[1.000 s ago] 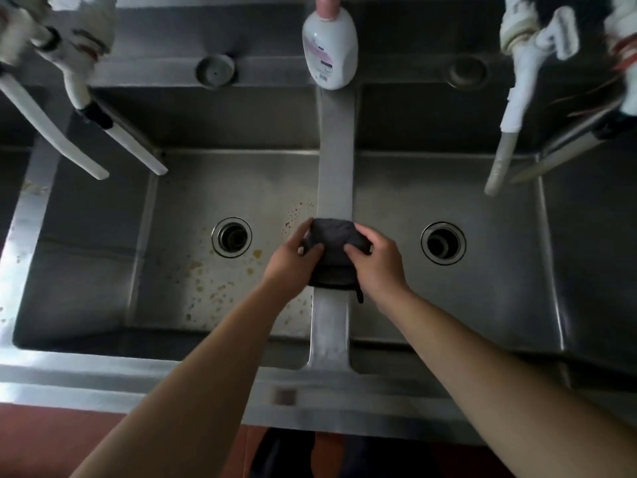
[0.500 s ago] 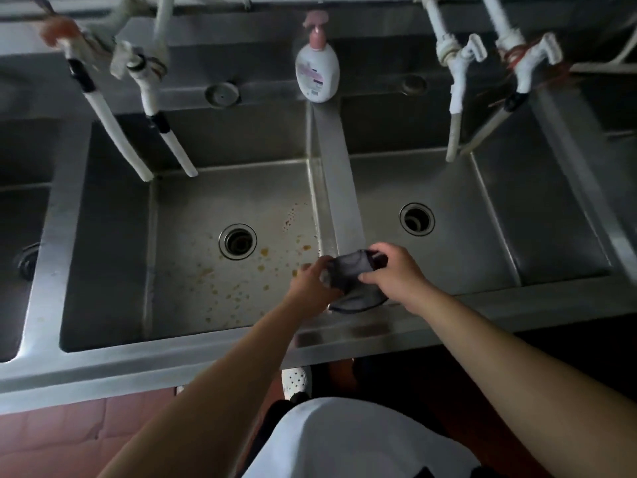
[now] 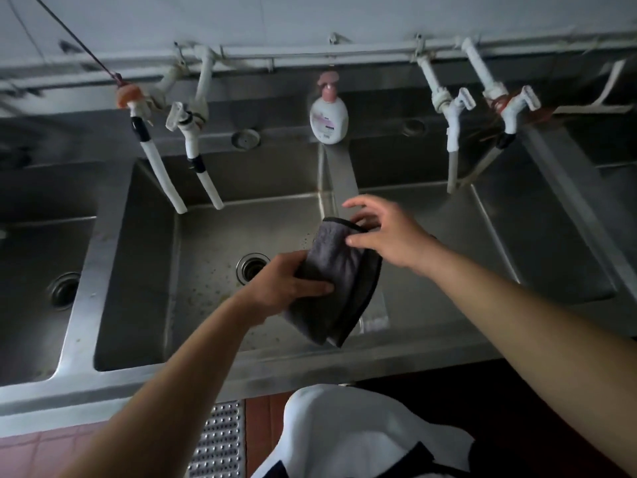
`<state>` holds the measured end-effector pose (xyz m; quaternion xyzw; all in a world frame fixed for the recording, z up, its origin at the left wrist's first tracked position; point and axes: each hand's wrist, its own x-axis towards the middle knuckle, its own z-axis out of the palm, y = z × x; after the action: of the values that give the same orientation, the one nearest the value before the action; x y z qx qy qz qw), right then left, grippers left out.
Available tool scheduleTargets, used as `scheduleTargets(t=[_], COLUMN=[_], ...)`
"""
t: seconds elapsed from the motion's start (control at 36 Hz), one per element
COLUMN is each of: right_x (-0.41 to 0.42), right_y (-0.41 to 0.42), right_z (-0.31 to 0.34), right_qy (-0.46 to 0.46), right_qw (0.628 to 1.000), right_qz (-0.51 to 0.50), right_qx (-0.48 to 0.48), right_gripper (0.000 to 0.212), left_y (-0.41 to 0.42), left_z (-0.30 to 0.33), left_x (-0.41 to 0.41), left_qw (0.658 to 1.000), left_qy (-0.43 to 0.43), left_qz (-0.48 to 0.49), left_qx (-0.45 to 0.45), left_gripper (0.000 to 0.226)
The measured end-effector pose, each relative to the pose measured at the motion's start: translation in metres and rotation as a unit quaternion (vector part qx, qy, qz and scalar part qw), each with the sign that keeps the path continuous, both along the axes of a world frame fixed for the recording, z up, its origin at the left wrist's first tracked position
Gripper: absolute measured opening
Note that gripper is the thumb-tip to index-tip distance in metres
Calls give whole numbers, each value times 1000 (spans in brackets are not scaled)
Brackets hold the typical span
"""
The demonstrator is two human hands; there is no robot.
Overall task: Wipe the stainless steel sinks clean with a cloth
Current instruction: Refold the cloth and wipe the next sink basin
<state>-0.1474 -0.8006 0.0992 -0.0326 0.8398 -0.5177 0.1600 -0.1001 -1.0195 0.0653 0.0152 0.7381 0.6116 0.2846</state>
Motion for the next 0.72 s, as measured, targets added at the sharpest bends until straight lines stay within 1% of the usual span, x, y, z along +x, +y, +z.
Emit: scheduleTargets(t=[0.06,0.11,0.19,0.25,0.31,0.33,0.42,0.47,0.56,0.67,0.72], right_x=[-10,-19,-31,-42,-51,-58,-77,-93,-122,-164,-178], right_y=[1,5,11,13,11,9,-3,-12,-24,-34,-38], right_z=[-26,-52,-87,-107,-119,-123,-134,-143,-159,-176,-185], right_qy=[-15,-38,-63,-56,-40,-28,-5,1,32,65,76], right_qw=[998,992,988,985,981,978,963,945,916,901,893], right_qz=[-52,-98,-109,-103,-97,-91,-57,-31,11,38,57], right_qx=[38,71,94,124,163,185,262,325,399,426,441], right_gripper=[47,45,47,50,54,56,61,64,71,74,74], left_y=[0,-4,-16,-27,-38,-42,-50,-50,-46,-42,-40], left_z=[-10,-26,-54,-74,-92,-101,-133,-158,-190,-231,-241], left_x=[0,2,9,10,11,9,-1,-16,-54,-135,-177], left_qw=[998,988,950,920,896,887,866,851,844,838,831], left_qy=[-42,-100,-185,-229,-258,-264,-265,-252,-245,-274,-252], left_qz=[46,118,242,297,342,362,421,460,476,461,462], left_qx=[2,9,73,112,119,108,50,42,35,104,178], left_gripper=[37,43,53,69,82,81,61,57,52,51,51])
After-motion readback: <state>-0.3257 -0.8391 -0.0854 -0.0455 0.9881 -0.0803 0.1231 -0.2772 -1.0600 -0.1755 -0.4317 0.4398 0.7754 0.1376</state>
